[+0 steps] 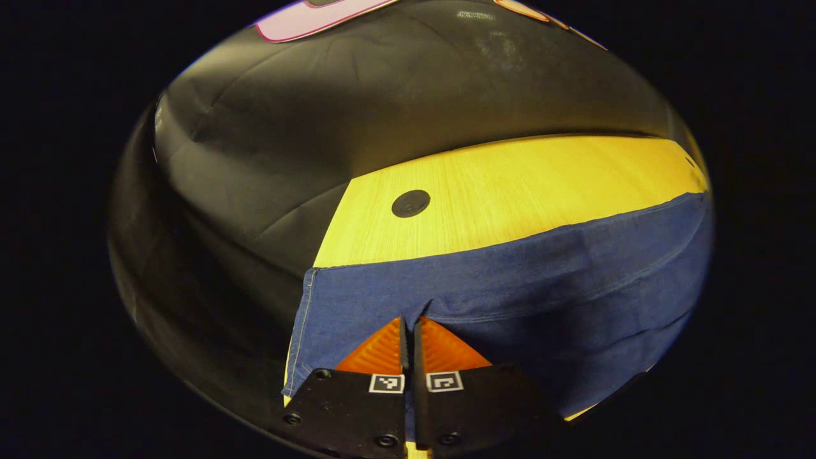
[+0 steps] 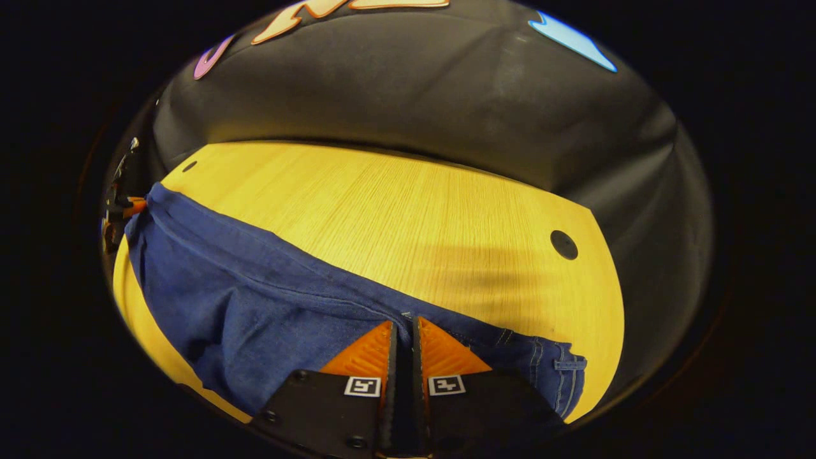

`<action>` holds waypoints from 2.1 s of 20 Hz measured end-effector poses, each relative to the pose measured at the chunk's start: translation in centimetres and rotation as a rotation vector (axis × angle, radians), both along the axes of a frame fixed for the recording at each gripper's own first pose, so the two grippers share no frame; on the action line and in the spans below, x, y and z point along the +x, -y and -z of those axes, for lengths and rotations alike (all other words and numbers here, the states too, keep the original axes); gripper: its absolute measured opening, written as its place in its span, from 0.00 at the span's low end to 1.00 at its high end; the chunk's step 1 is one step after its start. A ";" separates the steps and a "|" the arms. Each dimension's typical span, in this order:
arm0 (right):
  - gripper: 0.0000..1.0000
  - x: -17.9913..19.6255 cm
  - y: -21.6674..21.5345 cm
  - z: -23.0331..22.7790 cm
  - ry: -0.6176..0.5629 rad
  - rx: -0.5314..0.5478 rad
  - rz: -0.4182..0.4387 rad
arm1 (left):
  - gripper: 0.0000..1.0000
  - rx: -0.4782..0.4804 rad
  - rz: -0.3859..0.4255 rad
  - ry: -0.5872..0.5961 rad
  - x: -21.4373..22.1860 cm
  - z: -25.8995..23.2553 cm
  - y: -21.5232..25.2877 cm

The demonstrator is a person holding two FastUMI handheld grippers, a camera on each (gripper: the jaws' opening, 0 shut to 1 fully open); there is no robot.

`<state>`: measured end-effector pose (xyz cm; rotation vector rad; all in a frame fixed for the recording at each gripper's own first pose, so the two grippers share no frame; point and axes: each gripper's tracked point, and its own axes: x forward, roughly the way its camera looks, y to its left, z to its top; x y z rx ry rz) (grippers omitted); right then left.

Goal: Grasp the waist and the cuffs of the jeans and fold them to make the two legs overlap; first hold the waist and fold one-third of the jeans toward the cuffs, then hold the cuffs and fold the remaining one-third in the same direction to finish folding.

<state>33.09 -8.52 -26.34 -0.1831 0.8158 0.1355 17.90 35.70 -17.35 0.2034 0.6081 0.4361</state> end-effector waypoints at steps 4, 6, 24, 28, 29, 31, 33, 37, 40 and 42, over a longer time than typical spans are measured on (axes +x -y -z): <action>0.83 0.0 2.4 -3.3 0.046 0.051 0.060 | 0.75 0.029 0.003 0.076 -0.6 -3.6 0.6; 1.00 -0.8 3.9 -5.6 0.096 0.094 0.106 | 0.95 0.043 0.008 0.135 -1.2 -5.7 1.3; 1.00 -10.1 15.1 -1.3 -0.004 0.259 0.363 | 0.96 -0.172 0.041 0.294 -6.6 -9.0 11.3; 0.99 -10.3 14.6 -0.3 -0.040 0.287 0.351 | 0.96 -0.171 0.039 0.294 -6.6 -9.1 12.6; 0.96 -10.5 14.4 0.3 -0.057 0.287 0.345 | 0.96 -0.168 0.039 0.295 -6.6 -9.2 12.8; 0.97 -9.9 14.5 0.1 -0.032 0.283 0.332 | 0.96 -0.161 0.041 0.299 -6.5 -9.5 13.3; 0.92 -10.0 14.3 0.0 -0.011 0.278 0.319 | 0.96 -0.165 0.037 0.305 -6.7 -9.7 13.8; 0.72 -9.5 13.5 0.4 0.019 0.313 0.341 | 0.96 -0.190 0.023 0.309 -6.9 -9.4 15.1; 0.42 -9.3 13.3 0.3 0.024 0.303 0.360 | 0.96 -0.176 0.025 0.294 -7.3 -9.2 16.0; 0.36 -9.4 13.3 0.5 0.033 0.290 0.346 | 0.96 -0.163 0.035 0.287 -7.6 -9.3 16.9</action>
